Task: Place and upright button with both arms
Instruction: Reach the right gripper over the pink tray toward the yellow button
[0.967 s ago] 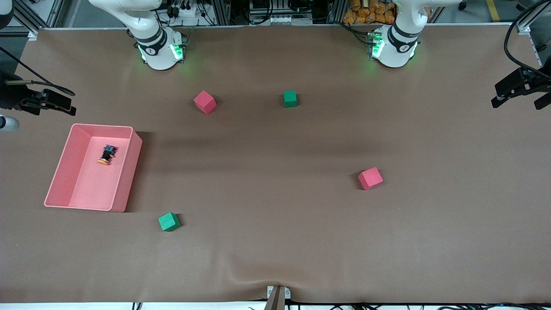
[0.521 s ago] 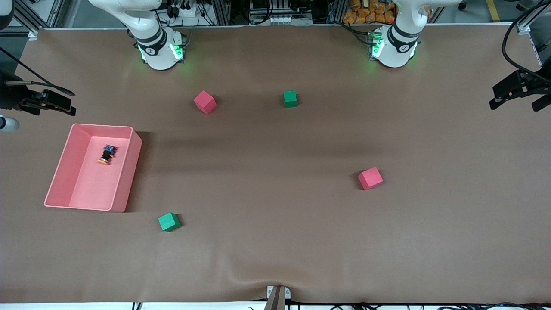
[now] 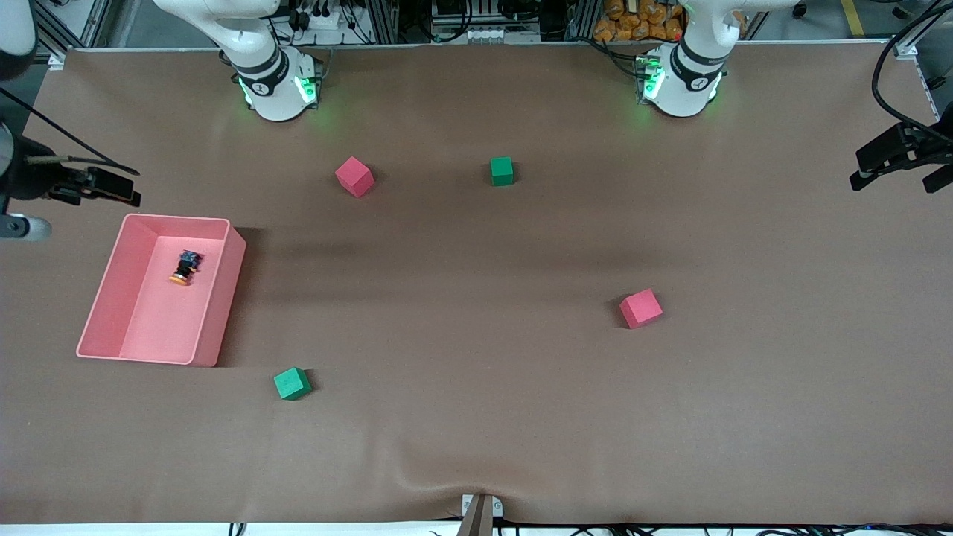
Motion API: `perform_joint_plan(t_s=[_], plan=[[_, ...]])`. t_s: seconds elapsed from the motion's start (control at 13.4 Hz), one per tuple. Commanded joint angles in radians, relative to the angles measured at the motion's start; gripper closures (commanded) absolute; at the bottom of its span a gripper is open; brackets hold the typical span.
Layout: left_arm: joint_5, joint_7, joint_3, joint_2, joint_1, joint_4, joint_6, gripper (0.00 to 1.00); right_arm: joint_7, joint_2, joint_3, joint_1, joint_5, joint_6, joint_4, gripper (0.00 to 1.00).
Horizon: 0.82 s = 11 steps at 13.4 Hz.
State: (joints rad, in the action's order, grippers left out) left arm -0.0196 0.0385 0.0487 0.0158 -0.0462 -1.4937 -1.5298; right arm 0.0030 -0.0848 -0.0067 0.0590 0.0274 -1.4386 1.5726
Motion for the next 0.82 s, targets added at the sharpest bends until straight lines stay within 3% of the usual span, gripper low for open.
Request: perform_joint_plan(t_s=[0.0,0.37,0.74], plan=[[0.018,0.007,-0.003,-0.008,0.006,0.024,0.017,0.0,-0.027,-0.062,0.005,0.062,-0.007,-0.017,0.001,0.0],[0.015,-0.043,-0.003,-0.007,0.006,0.015,0.025,0.0,-0.104,-0.26,0.004,0.191,-0.014,-0.196,0.05,0.0],[0.018,-0.037,-0.004,-0.008,0.0,0.016,0.025,0.0,-0.104,-0.398,0.004,0.208,-0.021,-0.365,0.058,0.0]])
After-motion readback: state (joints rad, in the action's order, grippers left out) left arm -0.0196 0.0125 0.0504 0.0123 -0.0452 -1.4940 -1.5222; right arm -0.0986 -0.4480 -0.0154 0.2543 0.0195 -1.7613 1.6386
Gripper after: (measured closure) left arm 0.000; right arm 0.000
